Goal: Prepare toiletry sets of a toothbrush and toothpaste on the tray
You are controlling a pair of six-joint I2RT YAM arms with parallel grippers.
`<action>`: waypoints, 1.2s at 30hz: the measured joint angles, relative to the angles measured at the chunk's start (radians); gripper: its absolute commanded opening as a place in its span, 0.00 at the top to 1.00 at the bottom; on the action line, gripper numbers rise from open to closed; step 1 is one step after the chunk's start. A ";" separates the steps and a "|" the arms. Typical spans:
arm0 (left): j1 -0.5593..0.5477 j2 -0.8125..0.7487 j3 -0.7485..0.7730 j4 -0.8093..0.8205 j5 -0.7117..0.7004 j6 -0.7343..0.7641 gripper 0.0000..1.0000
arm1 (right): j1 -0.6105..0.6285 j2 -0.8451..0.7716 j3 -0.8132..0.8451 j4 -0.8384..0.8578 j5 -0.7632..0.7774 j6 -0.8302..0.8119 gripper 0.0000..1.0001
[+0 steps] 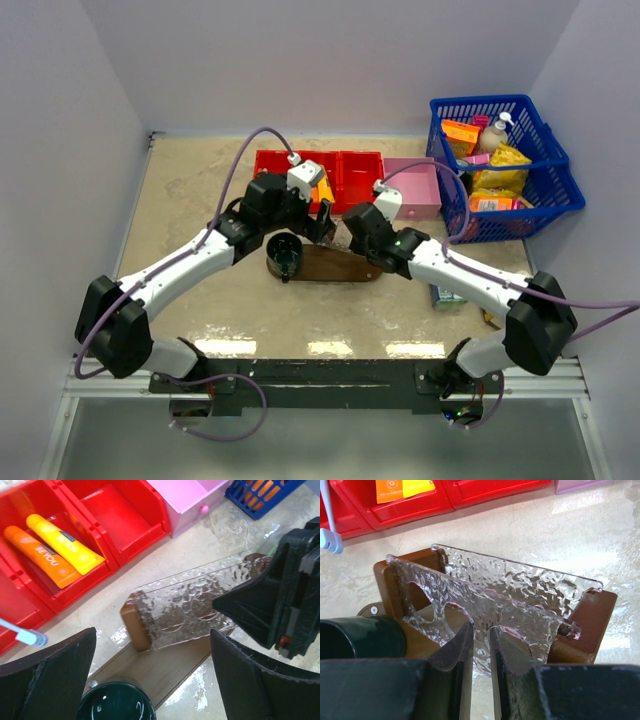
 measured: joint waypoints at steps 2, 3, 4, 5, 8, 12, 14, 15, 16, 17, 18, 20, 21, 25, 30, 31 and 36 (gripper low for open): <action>0.000 -0.019 -0.006 0.004 -0.023 0.003 0.00 | -0.011 -0.023 -0.012 0.003 -0.016 -0.009 1.00; 0.000 -0.026 -0.008 0.004 -0.031 0.003 0.00 | -0.016 -0.032 -0.018 0.006 -0.020 -0.013 1.00; 0.000 -0.033 -0.010 0.005 -0.041 0.004 0.00 | -0.024 -0.043 -0.025 0.011 -0.032 -0.017 1.00; 0.000 -0.040 -0.011 0.010 -0.049 0.004 0.00 | -0.030 -0.053 -0.032 0.018 -0.040 -0.021 1.00; 0.007 -0.062 -0.020 0.021 -0.068 0.005 0.00 | -0.052 -0.081 -0.053 0.033 -0.068 -0.031 1.00; 0.028 -0.085 -0.029 0.033 -0.081 0.004 0.00 | -0.074 -0.116 -0.084 0.050 -0.101 -0.039 1.00; 0.037 -0.094 -0.031 0.038 -0.085 0.004 0.00 | -0.083 -0.129 -0.100 0.059 -0.118 -0.039 1.00; 0.042 -0.096 -0.031 0.040 -0.088 0.004 0.00 | -0.086 -0.132 -0.106 0.064 -0.123 -0.039 1.00; 0.045 -0.098 -0.031 0.041 -0.090 0.004 0.00 | -0.089 -0.138 -0.115 0.076 -0.132 -0.039 1.00; 0.048 -0.099 -0.031 0.041 -0.092 0.004 0.00 | -0.092 -0.145 -0.126 0.085 -0.140 -0.038 1.00; 0.048 -0.100 -0.032 0.041 -0.093 0.004 0.00 | -0.096 -0.154 -0.137 0.098 -0.149 -0.038 1.00; 0.049 -0.100 -0.032 0.041 -0.096 0.004 0.00 | -0.103 -0.175 -0.159 0.118 -0.177 -0.037 1.00; 0.049 -0.100 -0.033 0.041 -0.096 0.004 0.00 | -0.106 -0.183 -0.166 0.123 -0.192 -0.037 1.00; 0.049 -0.100 -0.033 0.041 -0.097 0.004 0.00 | -0.111 -0.191 -0.169 0.139 -0.232 -0.038 1.00; 0.049 -0.101 -0.033 0.040 -0.097 0.007 0.00 | -0.119 -0.198 -0.169 0.140 -0.285 -0.042 1.00; 0.049 -0.102 -0.033 0.040 -0.097 0.009 0.00 | -0.121 -0.202 -0.169 0.140 -0.298 -0.046 1.00; 0.049 -0.121 -0.033 0.040 -0.100 0.027 0.00 | -0.138 -0.212 -0.169 0.135 -0.364 -0.078 1.00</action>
